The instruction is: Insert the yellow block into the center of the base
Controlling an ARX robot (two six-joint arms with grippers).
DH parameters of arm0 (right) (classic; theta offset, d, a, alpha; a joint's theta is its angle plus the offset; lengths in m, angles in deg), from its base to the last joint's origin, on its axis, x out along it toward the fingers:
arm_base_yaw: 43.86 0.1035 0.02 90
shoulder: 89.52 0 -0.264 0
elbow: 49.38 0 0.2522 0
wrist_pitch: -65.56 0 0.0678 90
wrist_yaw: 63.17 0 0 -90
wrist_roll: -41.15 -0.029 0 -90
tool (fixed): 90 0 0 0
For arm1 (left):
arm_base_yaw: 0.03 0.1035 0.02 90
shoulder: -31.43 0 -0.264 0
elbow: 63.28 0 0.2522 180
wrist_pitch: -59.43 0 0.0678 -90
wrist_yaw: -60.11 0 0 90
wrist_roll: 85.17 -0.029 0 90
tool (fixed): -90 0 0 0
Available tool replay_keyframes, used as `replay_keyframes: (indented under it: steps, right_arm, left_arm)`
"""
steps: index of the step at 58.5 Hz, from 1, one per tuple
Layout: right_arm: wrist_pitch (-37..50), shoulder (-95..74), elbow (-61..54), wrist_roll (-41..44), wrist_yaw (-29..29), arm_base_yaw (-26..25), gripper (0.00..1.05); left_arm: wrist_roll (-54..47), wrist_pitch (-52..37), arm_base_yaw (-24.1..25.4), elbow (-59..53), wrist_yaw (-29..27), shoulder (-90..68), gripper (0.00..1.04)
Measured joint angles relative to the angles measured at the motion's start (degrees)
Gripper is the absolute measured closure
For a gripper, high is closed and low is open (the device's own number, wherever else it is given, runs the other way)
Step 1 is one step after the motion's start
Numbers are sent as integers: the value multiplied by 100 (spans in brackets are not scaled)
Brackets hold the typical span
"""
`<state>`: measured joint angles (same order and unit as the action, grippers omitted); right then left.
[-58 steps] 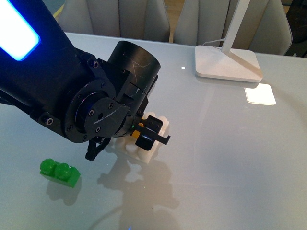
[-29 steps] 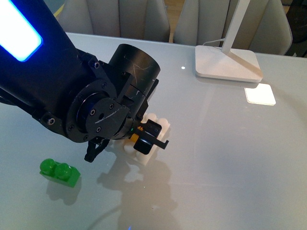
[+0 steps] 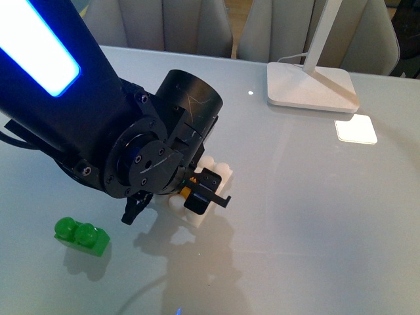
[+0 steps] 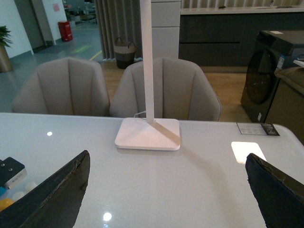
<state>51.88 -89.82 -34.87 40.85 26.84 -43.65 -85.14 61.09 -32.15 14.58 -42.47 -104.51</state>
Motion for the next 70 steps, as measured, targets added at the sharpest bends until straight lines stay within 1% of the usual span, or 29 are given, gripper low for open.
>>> replay_keyframes:
  steps: [11, 40, 59, 60, 62, 63, 67, 68, 70]
  right_arm:
    - [0, 0, 0, 0, 0, 0, 9]
    - [0, 0, 0, 0, 0, 0, 9]
    - [0, 0, 0, 0, 0, 0, 9]
    - [0, 0, 0, 2, 0, 0, 9]
    - [0, 0, 0, 0, 0, 0, 9]
    - [0, 0, 0, 0, 0, 0, 9]
    - [0, 0, 0, 2, 0, 0, 9]
    - [0, 0, 0, 0, 7, 0, 9]
    - [0, 0, 0, 0, 4, 0, 9]
  left_arm:
    - [144, 85, -57, 114, -98, -101, 42]
    - [219, 319, -72, 332, -109, -247, 42]
    - [256, 308, -72, 363, -107, -289, 42]
    - [264, 306, -72, 363, -105, -286, 41]
    - [264, 293, -72, 363, -98, -286, 34]
    - [258, 275, -68, 361, -61, -310, 28]
    - [280, 262, -31, 352, -72, -302, 15]
    - [278, 262, -15, 352, -74, -293, 10]
    - [278, 262, 2, 350, -72, -286, 6]
